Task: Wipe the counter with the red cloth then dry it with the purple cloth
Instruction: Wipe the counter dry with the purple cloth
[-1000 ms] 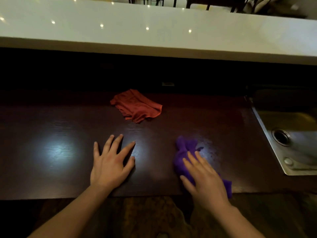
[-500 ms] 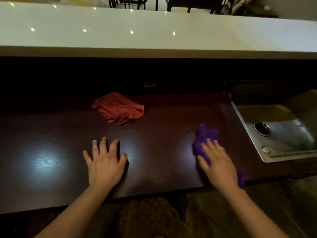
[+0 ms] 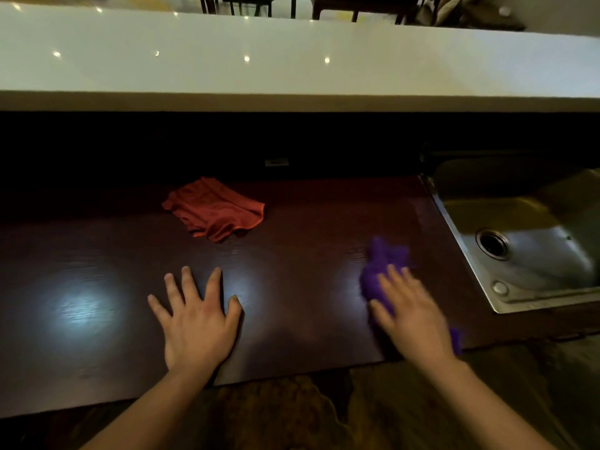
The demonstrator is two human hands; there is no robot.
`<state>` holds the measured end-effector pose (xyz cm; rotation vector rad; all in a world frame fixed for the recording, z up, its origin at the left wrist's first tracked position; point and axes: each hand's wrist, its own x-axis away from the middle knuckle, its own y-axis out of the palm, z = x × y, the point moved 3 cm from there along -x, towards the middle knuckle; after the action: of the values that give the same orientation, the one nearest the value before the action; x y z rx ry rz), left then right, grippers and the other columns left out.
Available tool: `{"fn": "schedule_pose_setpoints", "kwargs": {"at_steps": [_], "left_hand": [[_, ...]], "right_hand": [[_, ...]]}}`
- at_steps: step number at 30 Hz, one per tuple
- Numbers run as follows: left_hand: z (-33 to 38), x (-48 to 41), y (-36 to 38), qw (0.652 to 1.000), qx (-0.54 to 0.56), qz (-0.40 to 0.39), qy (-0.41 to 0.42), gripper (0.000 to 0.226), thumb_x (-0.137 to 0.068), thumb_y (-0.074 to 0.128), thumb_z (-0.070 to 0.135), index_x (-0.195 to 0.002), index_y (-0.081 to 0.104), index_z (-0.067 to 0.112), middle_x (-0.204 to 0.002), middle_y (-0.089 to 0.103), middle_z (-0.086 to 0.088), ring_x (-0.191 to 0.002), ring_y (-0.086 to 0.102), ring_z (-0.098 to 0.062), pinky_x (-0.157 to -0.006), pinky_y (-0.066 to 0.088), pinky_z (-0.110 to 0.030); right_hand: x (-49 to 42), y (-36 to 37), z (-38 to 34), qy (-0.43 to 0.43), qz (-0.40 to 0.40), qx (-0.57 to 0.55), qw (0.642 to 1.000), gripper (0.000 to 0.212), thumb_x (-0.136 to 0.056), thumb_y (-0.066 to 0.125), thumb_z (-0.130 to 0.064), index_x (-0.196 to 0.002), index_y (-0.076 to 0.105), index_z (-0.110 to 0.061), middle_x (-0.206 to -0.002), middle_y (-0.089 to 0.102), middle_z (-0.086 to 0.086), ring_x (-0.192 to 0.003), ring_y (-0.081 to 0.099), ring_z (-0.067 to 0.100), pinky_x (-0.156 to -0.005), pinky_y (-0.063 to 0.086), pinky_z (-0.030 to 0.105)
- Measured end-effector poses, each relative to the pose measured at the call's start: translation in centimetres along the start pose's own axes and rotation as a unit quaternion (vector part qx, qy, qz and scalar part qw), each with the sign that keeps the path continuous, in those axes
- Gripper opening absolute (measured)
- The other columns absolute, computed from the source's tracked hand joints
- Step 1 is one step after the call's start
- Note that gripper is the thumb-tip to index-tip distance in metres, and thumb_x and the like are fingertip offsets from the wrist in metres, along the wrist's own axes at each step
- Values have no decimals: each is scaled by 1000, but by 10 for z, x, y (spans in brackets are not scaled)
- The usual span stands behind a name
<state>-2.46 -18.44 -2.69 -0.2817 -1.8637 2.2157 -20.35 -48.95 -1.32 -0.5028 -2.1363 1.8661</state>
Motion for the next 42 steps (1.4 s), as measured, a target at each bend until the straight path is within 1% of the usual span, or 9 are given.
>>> {"fn": "schedule_pose_setpoints", "kwargs": {"at_steps": [5, 7, 11, 14, 22, 27, 30, 38, 42], "left_hand": [[2, 0, -1, 1000, -11, -5, -3, 67, -88, 29, 58, -147, 35, 28, -156, 28, -25, -147, 12, -46, -114, 8, -70], [3, 1, -3, 1000, -9, -7, -5, 68, -88, 27, 58, -148, 35, 28, -157, 27, -25, -147, 11, -46, -114, 7, -70], [3, 2, -6, 1000, -5, -11, -6, 68, -88, 26, 58, -148, 36, 28, -157, 26, -25, -148, 11, -45, -115, 7, -69], [3, 2, -6, 1000, -3, -7, -6, 68, -87, 29, 57, -147, 39, 28, -157, 28, -25, -147, 13, -45, -115, 8, -69], [4, 1, -7, 1000, -13, -11, -10, 66, -87, 31, 58, -147, 38, 30, -157, 29, -23, -148, 13, -44, -115, 9, -69], [4, 1, -8, 1000, -9, -8, -9, 66, -87, 34, 57, -146, 41, 29, -156, 31, -24, -147, 16, -45, -114, 12, -70], [4, 1, -8, 1000, -8, -6, -10, 66, -86, 34, 57, -145, 42, 29, -155, 32, -24, -147, 17, -45, -114, 12, -69], [4, 0, -7, 1000, -1, 4, -16, 65, -85, 36, 56, -143, 46, 29, -154, 34, -23, -147, 19, -43, -113, 15, -69], [4, 0, -7, 1000, -3, 0, -20, 66, -84, 37, 57, -143, 45, 30, -155, 33, -23, -147, 18, -43, -114, 14, -69]], "right_hand": [[-68, -9, 26, 181, 8, -21, 983, 60, -96, 48, -45, -145, 41, -12, -157, 31, 16, -146, 21, 37, -119, 20, 48], [-78, -8, -4, 149, 2, -30, 988, 58, -96, 48, -44, -146, 40, -15, -158, 30, 14, -146, 20, 37, -119, 19, 45], [-31, 6, -77, -74, -19, -32, 997, 54, -92, 52, -45, -141, 49, -21, -152, 42, 8, -144, 31, 32, -117, 29, 45], [-13, 6, -69, -155, -44, -30, 986, 55, -90, 47, -51, -137, 52, -24, -150, 45, 3, -142, 37, 27, -113, 37, 45], [-142, 0, -17, 129, -9, -33, 991, 57, -97, 43, -48, -147, 38, -21, -160, 26, 10, -148, 17, 34, -120, 18, 45], [-92, 6, -93, -96, 4, -18, 995, 50, -92, 49, -44, -137, 53, -23, -149, 47, 8, -140, 37, 31, -118, 27, 41], [-52, 13, -100, -194, -59, -40, 979, 53, -89, 47, -51, -137, 52, -29, -150, 45, 2, -141, 37, 27, -115, 31, 43], [-214, 11, -67, 59, -20, -20, 998, 56, -93, 46, -47, -145, 41, -26, -157, 32, 8, -146, 21, 36, -119, 19, 47], [-221, 14, -125, -46, -57, -24, 997, 55, -91, 48, -42, -144, 42, -27, -157, 34, 7, -145, 23, 39, -118, 22, 46]]}}
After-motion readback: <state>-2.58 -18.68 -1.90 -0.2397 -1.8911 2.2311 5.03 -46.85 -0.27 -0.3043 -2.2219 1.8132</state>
